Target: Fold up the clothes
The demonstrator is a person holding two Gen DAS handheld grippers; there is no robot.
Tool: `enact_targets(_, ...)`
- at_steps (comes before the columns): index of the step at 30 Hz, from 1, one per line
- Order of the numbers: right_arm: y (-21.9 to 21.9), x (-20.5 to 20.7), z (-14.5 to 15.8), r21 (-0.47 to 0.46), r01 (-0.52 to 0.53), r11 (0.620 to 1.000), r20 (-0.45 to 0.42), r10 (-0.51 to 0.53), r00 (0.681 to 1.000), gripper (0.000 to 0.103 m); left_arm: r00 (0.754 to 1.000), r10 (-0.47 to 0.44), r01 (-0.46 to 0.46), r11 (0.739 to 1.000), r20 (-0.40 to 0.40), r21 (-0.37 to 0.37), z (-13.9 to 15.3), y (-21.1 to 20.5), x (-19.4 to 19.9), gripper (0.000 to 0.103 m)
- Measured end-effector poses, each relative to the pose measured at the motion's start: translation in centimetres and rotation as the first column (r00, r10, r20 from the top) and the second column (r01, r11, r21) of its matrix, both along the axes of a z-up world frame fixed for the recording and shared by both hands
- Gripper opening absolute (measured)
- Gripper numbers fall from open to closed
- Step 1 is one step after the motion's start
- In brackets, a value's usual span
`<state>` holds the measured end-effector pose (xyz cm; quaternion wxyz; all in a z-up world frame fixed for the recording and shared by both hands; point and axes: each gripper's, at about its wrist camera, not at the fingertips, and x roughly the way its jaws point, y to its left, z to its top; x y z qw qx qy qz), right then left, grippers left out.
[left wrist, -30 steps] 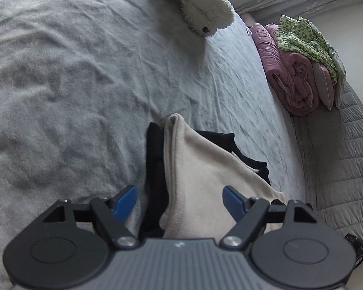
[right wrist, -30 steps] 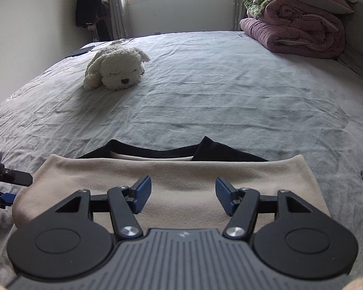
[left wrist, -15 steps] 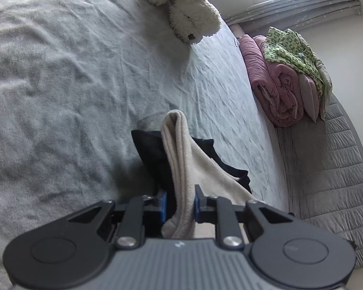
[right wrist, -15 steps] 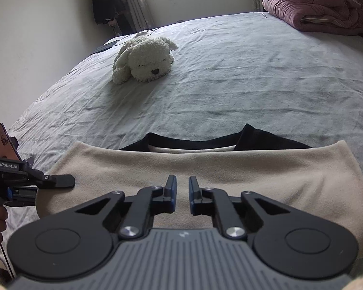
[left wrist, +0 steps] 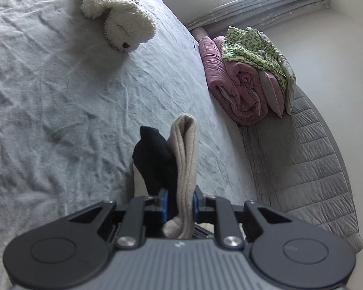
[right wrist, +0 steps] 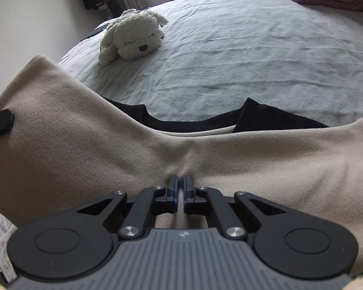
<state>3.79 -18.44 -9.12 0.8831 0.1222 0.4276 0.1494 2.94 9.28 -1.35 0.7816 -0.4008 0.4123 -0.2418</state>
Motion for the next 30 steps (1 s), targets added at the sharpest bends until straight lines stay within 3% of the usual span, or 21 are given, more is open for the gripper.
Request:
enact_targets(3,-1.8,-0.1,0.5,0.103,0.033,0.994,-0.03,-0.03,0.999,0.019,1.0,0.005,-0.005,0.999,0.009,-0.039,0.0,-1.6,0.1,0.018)
enact_targets(5,-3.6,-0.2,0.8,0.185,0.076,0.98,-0.058,-0.066,0.996,0.024,1.0,0.005,-0.004,0.999,0.02,-0.049,-0.1,-2.9,0.2,0.018)
enact_targets(7,-5.5,-0.5,1.0,0.275,0.124,0.953,-0.084,-0.105,0.991,0.042,1.0,-0.004,0.006,0.999,0.026,-0.052,-0.6,-4.5,0.2,0.018)
enact_targets(14,-10.4,-1.3,0.7,0.462,0.253,0.85,-0.182,-0.188,0.965,0.046,0.997,-0.061,0.064,0.994,0.041,-0.089,-3.1,-9.2,0.4,0.02)
enact_targets(20,-14.1,-2.4,-0.3,0.598,0.374,0.709,-0.283,-0.25,0.926,0.046,0.993,-0.112,0.117,0.986,0.048,-0.123,-5.5,-11.3,0.8,0.033)
enact_targets(24,-15.6,-2.8,-0.5,0.653,0.425,0.627,-0.328,-0.271,0.905,0.046,0.988,-0.147,0.154,0.969,0.052,-0.192,-6.3,-11.8,0.6,0.04)
enact_targets(27,-15.9,-2.9,-0.4,0.67,0.435,0.601,-0.337,-0.276,0.9,0.047,0.986,-0.151,0.161,0.969,0.065,-0.185,-6.0,-11.7,0.2,0.04)
enact_targets(30,-16.2,-2.9,-0.2,0.687,0.445,0.575,-0.346,-0.28,0.895,0.053,0.987,-0.144,0.156,0.969,0.074,-0.192,-5.6,-11.0,-0.1,0.04)
